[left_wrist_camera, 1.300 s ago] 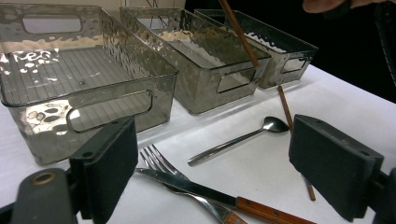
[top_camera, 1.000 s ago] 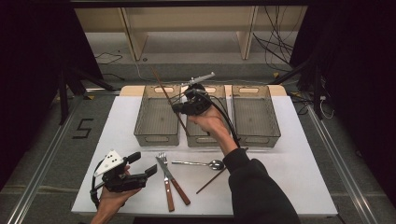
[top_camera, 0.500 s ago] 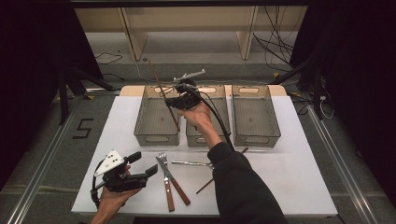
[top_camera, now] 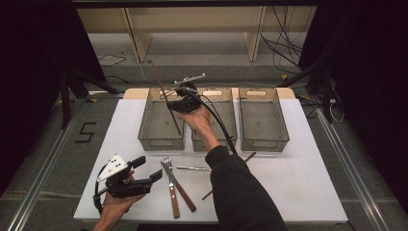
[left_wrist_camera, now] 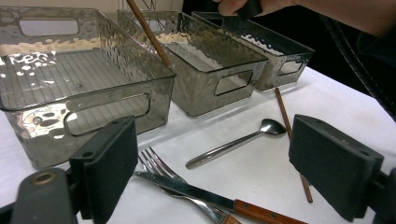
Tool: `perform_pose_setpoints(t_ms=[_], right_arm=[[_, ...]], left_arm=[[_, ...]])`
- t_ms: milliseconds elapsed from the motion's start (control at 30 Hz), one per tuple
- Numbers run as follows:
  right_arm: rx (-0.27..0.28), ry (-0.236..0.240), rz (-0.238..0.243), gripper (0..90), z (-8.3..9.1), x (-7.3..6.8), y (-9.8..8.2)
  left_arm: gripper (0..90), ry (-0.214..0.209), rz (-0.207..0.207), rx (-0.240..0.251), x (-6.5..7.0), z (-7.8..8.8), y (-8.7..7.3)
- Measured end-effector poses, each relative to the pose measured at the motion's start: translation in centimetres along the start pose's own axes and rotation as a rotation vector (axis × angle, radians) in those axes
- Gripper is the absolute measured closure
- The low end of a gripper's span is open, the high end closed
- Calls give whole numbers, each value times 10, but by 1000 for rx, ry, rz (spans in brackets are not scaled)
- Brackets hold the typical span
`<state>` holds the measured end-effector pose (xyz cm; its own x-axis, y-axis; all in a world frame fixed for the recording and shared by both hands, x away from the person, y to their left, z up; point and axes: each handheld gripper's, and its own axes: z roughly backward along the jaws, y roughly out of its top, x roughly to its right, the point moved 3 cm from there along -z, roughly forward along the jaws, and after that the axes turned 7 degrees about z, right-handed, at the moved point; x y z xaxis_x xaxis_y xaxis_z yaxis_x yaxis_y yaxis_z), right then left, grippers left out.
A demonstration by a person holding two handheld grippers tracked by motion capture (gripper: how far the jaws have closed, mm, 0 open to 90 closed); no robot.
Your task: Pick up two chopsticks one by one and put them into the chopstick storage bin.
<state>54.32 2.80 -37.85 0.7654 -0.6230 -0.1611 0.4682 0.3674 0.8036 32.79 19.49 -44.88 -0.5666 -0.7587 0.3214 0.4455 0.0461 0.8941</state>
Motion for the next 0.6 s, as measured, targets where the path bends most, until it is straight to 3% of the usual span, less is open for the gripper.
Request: perform_pose_setpoints(t_ms=[367, 600], right_arm=[[-12, -18, -10, 857, -14, 0, -7], [-48, -25, -27, 855, -24, 1, -16]], left_arm=[[151, 0, 3, 5, 0, 1, 0], [151, -1, 3, 7, 0, 1, 0]])
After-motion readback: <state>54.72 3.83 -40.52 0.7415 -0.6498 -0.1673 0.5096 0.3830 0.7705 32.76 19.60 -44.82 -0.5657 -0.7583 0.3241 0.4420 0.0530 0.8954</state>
